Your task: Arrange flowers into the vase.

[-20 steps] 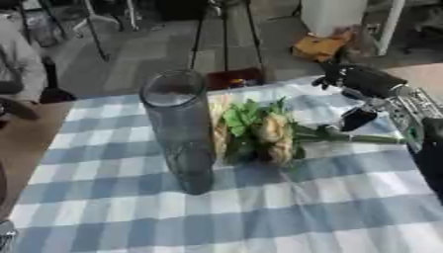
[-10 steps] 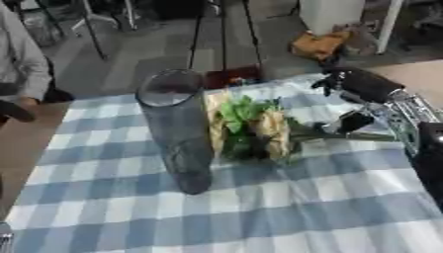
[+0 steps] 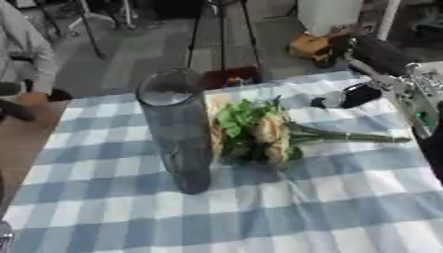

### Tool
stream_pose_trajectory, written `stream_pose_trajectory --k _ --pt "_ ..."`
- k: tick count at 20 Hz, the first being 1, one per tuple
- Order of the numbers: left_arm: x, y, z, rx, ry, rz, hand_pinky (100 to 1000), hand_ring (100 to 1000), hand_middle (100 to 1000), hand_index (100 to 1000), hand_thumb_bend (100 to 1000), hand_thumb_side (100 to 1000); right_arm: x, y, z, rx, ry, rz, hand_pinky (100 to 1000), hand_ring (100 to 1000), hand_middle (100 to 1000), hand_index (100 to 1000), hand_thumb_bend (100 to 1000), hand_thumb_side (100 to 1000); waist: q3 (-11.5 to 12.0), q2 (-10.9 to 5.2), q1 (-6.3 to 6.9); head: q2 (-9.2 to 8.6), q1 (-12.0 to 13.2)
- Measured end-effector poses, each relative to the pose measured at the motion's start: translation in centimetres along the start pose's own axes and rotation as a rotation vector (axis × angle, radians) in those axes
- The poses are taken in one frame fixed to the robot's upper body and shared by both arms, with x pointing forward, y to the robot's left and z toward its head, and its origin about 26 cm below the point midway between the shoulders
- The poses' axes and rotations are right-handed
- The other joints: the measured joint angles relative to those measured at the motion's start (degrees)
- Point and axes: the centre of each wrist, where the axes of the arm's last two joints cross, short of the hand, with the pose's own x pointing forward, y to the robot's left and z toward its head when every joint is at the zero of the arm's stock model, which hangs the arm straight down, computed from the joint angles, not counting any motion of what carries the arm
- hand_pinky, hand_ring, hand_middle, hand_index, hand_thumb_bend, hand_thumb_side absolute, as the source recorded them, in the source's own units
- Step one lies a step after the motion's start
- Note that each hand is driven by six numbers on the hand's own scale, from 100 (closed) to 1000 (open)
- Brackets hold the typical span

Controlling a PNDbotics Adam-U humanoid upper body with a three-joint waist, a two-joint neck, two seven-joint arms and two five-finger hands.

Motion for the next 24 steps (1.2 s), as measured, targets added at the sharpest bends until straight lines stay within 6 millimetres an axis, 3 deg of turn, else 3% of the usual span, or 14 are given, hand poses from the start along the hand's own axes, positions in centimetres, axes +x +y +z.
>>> stream_pose_trajectory --k 4,11,24 --pt "0.0 0.0 0.0 0.000 0.000 0.000 455 651 715 852 100 1000 0.0 0.1 0.7 0.024 -0.009 0.002 891 929 619 893 665 558 0.0 0.00 -0.03 0.00 0.0" --pt "0.0 0.0 0.0 -0.001 0.000 0.000 454 651 716 852 100 1000 0.1 0.8 1.5 0.109 -0.033 -0.004 922 1000 756 942 711 522 -0.1 0.00 -0.04 -0.02 0.0" --pt "0.0 0.0 0.0 -0.004 0.003 0.000 452 652 717 852 100 1000 0.3 2.0 2.1 0.178 -0.040 -0.027 908 1000 687 915 697 510 0.1 0.00 0.19 -0.50 -0.1"
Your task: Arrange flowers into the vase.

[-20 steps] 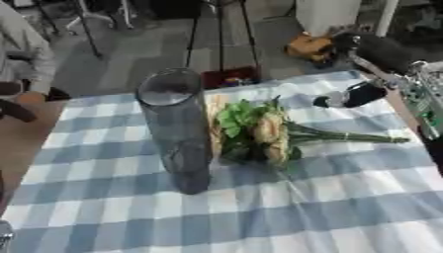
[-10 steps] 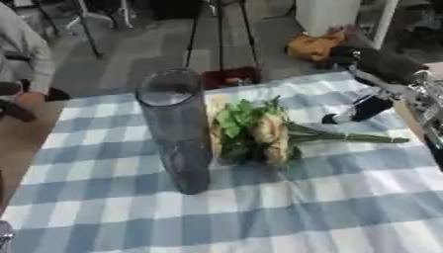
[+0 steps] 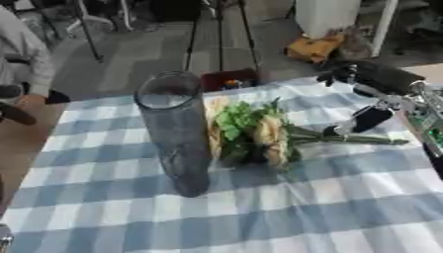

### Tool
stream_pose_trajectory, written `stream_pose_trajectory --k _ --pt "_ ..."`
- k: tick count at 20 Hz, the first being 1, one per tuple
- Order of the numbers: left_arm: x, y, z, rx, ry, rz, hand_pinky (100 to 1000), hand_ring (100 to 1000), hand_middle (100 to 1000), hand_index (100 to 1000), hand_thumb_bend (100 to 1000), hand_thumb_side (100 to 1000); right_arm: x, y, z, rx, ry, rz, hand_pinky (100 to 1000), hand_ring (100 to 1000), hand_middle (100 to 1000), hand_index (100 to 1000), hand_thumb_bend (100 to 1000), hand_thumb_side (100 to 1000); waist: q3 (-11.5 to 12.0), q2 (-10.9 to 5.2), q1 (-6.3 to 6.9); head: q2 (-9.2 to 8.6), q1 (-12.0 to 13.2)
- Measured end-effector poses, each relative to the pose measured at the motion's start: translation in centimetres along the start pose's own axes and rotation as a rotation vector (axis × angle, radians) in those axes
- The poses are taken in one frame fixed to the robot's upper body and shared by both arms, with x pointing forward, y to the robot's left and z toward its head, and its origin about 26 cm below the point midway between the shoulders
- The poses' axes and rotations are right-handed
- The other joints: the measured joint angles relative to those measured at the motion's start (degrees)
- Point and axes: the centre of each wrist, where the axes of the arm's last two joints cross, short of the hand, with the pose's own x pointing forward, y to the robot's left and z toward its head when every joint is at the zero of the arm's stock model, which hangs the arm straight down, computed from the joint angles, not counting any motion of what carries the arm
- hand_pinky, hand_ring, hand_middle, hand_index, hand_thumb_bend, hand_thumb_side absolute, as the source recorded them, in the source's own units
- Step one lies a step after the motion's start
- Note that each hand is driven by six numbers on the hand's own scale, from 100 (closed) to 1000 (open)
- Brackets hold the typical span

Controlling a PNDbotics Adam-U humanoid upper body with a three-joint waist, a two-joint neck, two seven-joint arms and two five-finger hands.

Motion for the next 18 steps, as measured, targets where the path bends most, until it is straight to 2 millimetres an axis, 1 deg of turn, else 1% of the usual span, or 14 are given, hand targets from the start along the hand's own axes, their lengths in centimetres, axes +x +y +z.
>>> stream_pose_trajectory --k 2,4,5,7,12,18 --pt "0.0 0.0 0.0 0.000 0.000 0.000 451 652 717 852 100 1000 0.1 0.4 -0.1 0.000 -0.001 -0.007 901 990 652 902 692 506 0.2 0.02 0.00 -0.01 0.0" --pt "0.0 0.0 0.0 0.000 0.001 0.001 451 652 717 852 100 1000 0.2 0.9 -0.1 0.000 0.001 -0.012 898 985 637 897 691 503 0.2 0.09 0.02 -0.01 -0.2" --pt "0.0 0.0 0.0 0.000 0.001 0.001 451 652 718 852 100 1000 0.3 1.2 -0.2 0.000 0.003 -0.013 894 979 618 891 706 497 0.3 0.12 0.04 -0.01 -0.2" --pt "0.0 0.0 0.0 0.000 0.001 0.002 450 652 718 852 100 1000 0.3 1.5 -0.2 -0.003 0.005 -0.011 890 969 604 885 691 504 0.3 0.14 0.07 -0.01 -0.2" --pt "0.0 0.0 0.0 0.001 0.003 0.002 450 652 718 852 100 1000 0.6 2.7 -0.4 -0.003 0.006 -0.003 888 967 608 883 691 492 0.5 0.21 0.10 -0.01 -0.3" --pt "0.0 0.0 0.0 0.001 0.004 0.003 449 652 718 852 100 1000 0.8 3.6 -0.5 0.007 0.005 0.011 881 953 594 873 688 486 0.6 0.23 0.15 -0.01 -0.5"
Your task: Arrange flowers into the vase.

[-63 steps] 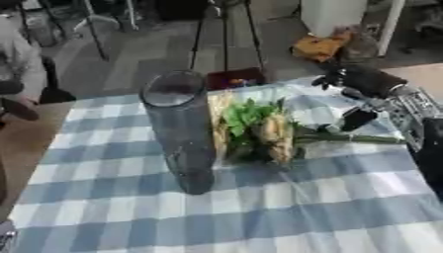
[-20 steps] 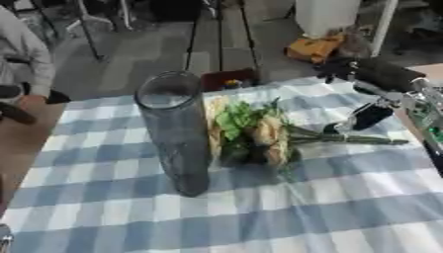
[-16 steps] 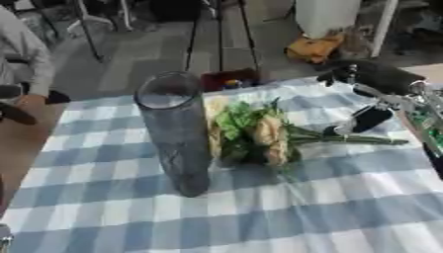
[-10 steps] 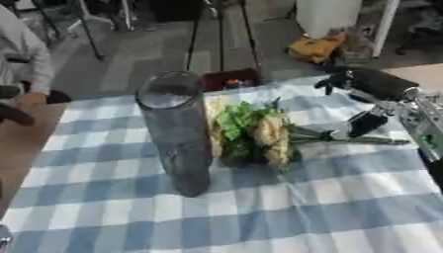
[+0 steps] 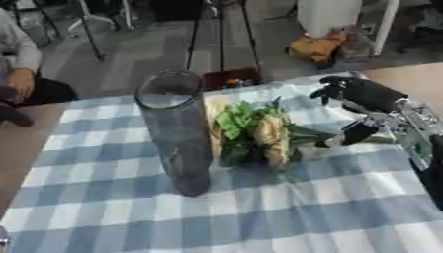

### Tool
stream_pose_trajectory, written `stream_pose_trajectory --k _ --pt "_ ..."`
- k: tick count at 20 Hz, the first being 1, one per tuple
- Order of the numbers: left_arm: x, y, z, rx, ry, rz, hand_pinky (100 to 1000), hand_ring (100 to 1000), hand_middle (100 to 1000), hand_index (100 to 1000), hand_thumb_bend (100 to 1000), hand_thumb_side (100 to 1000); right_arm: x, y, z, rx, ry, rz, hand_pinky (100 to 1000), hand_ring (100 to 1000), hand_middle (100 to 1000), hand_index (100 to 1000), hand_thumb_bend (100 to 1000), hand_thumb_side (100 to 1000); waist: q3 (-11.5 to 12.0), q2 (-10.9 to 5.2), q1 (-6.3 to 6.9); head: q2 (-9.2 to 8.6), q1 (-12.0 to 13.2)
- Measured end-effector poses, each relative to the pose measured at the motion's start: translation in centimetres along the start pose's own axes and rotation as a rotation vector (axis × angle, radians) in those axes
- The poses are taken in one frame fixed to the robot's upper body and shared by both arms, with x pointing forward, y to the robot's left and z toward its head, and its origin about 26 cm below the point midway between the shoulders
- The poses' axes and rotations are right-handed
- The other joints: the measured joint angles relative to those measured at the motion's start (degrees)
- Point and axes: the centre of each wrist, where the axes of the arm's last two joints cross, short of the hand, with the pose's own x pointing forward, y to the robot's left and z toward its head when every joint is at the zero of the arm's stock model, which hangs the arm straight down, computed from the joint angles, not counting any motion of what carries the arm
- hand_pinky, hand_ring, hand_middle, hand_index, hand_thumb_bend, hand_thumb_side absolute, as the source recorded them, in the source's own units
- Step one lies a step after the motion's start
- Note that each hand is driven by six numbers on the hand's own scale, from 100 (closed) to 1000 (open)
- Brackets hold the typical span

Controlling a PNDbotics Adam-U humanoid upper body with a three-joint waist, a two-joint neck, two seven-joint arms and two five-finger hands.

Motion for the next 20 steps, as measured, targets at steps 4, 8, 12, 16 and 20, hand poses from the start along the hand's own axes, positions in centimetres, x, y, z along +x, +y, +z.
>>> stream_pose_trajectory --k 4,8,12,16,20 --pt "0.0 -0.1 0.0 0.002 0.001 0.003 448 651 718 852 100 1000 0.2 0.5 -0.1 0.006 -0.004 0.006 864 928 546 855 684 476 0.0 0.00 -0.01 0.00 -0.3" --pt "0.0 -0.1 0.0 0.006 0.001 0.007 447 651 718 852 100 1000 0.2 1.1 -0.1 0.008 -0.003 0.015 861 924 532 848 679 469 0.1 0.01 -0.01 -0.01 -0.5" --pt "0.0 -0.1 0.0 0.005 0.003 0.009 446 651 718 852 100 1000 0.4 1.8 -0.3 0.013 -0.002 0.012 858 922 515 836 672 461 0.2 0.16 0.04 -0.01 -0.8" --pt "0.0 -0.1 0.1 0.003 0.007 0.009 445 651 718 851 100 1000 0.3 2.2 -0.4 0.016 0.006 0.010 850 910 485 814 660 464 0.3 0.23 0.20 -0.01 -1.1" --pt "0.0 -0.1 0.1 0.003 0.009 0.010 444 650 717 851 100 1000 0.3 2.3 -0.7 0.002 0.017 0.003 843 904 469 805 648 458 0.4 0.28 0.27 -0.04 -1.3"
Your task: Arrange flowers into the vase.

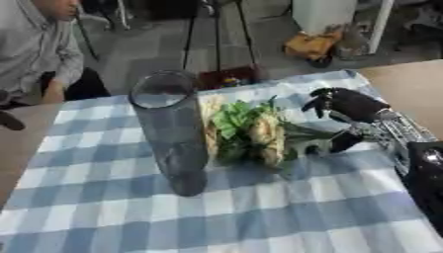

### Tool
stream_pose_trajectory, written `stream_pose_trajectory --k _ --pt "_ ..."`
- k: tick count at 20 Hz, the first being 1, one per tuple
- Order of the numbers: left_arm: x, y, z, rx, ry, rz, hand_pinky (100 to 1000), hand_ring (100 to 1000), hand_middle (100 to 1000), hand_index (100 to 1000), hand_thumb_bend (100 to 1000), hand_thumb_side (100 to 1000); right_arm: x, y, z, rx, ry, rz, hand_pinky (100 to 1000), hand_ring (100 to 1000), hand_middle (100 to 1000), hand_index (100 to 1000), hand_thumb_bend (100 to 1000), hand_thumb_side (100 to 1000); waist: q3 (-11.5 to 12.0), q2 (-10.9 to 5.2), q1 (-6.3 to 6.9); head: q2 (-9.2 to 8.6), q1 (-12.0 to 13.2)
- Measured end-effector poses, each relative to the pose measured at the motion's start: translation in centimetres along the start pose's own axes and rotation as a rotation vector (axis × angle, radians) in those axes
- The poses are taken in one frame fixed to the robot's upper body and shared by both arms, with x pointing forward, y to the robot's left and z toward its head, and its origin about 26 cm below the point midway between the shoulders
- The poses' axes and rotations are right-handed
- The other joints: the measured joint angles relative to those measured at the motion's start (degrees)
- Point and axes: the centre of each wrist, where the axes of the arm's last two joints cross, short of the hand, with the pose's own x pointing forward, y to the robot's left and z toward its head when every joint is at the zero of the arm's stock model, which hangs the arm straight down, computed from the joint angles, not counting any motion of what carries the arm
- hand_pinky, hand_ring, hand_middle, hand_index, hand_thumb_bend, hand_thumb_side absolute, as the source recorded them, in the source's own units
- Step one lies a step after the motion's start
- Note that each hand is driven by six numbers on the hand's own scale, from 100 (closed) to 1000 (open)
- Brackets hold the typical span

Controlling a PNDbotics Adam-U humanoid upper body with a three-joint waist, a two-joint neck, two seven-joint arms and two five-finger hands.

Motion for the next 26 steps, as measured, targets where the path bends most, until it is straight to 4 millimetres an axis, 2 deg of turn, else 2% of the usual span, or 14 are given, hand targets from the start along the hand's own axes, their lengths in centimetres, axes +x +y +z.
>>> stream_pose_trajectory --k 9,13,14,19,23,26 --pt "0.00 -0.06 0.02 -0.003 0.003 0.005 442 650 716 849 100 1000 -0.13 0.05 -0.36 -0.021 0.015 -0.002 829 906 442 796 591 437 0.2 0.46 0.19 -0.48 -0.3" --pt "0.00 -0.08 0.02 -0.004 0.004 0.006 442 650 717 848 100 1000 -0.14 0.14 -0.35 -0.021 0.012 -0.009 805 900 407 785 556 434 0.2 0.69 0.23 -0.48 -0.4" --pt "0.00 -0.09 0.02 -0.005 0.004 0.006 442 650 717 848 100 1000 -0.13 0.15 -0.36 -0.021 0.010 -0.013 787 881 368 772 533 441 0.2 0.71 0.23 -0.48 -0.4" --pt "0.00 -0.13 0.02 -0.006 0.005 0.007 442 650 717 848 100 1000 -0.12 0.19 -0.35 -0.005 0.003 -0.038 786 889 356 771 507 432 0.2 0.72 0.23 -0.48 -0.4" --pt "0.00 -0.13 0.02 -0.007 0.006 0.007 442 651 717 847 100 1000 -0.11 0.20 -0.35 0.020 -0.006 -0.055 773 880 320 754 428 415 0.1 0.72 0.23 -0.48 -0.4" --pt "0.00 -0.13 0.02 -0.008 0.007 0.007 442 651 718 847 100 1000 -0.06 0.18 -0.39 0.035 -0.016 -0.073 746 854 265 723 436 418 0.0 0.72 0.23 -0.48 -0.4"
